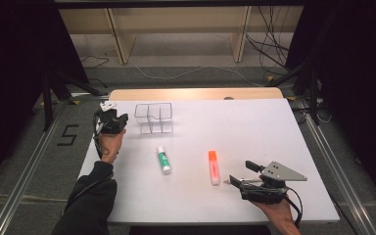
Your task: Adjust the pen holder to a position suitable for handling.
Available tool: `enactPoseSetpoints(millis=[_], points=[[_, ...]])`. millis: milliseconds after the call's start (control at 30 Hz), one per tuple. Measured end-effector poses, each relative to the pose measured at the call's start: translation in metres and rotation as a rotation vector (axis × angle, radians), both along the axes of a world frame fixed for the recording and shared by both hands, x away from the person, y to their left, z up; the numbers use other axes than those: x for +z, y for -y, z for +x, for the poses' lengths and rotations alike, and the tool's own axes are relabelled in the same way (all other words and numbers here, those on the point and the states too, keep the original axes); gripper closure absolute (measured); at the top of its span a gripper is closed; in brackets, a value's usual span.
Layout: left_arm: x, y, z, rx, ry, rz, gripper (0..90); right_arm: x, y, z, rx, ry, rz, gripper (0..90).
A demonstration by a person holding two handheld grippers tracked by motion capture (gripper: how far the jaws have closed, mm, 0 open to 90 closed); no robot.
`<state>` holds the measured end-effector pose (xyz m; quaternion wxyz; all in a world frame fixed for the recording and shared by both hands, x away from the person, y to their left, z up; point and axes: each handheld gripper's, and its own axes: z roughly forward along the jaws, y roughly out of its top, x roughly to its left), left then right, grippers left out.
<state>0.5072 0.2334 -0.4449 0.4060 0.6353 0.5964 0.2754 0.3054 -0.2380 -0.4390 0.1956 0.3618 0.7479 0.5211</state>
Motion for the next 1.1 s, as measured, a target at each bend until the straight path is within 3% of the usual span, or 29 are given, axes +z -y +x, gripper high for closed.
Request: enactPoseSetpoints(millis=[400,500,633,700,1100], points=[[-0.005,0.009,0.008,-0.037,-0.024,0.018,89.1,0.0,-0.001,0.0,0.002,-0.008,0.0,23.6],[-0.006,0.012,0.015,-0.05,-0.029,-0.021,89.1,-0.001,-0.002,0.001,0.009,-0.007,-0.001,23.7],[-0.007,0.014,0.016,-0.056,-0.038,-0.016,89.1,-0.001,-0.002,0.001,0.009,-0.008,-0.001,23.7],[-0.005,0.013,0.016,-0.054,-0.038,-0.036,89.1,-0.001,-0.002,0.001,0.01,-0.008,-0.002,23.7],[-0.003,0.03,0.025,-0.08,-0.046,-0.028,89.2,-0.001,-0.003,0.002,0.008,-0.007,-0.003,23.7]])
